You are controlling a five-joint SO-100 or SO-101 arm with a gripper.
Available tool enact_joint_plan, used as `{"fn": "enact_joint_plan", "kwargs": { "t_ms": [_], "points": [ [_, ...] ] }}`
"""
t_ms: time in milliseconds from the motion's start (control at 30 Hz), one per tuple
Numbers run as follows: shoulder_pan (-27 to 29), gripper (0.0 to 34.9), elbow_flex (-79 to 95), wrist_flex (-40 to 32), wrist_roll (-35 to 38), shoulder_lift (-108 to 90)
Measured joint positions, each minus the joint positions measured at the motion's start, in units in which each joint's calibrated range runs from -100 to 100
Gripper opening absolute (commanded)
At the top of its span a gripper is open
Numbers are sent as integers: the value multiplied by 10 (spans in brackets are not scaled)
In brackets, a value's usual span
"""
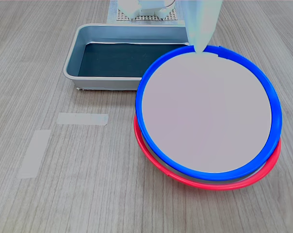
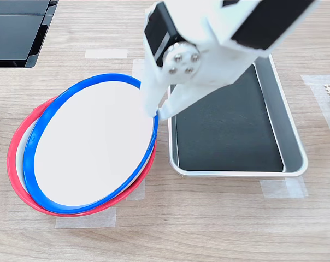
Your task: Lift the stacked dish and set it down on the table.
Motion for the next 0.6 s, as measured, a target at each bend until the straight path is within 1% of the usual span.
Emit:
{"fn": "enact_joint_plan", "kwargs": {
  "t_ms": [200,300,467,600],
  "points": [
    [25,0,-19,15,6,-38],
    [56,0,-29,15,11,-54],
    [88,0,-43,11,17,-70],
    [131,0,-64,11,29,-78]
  ]
}}
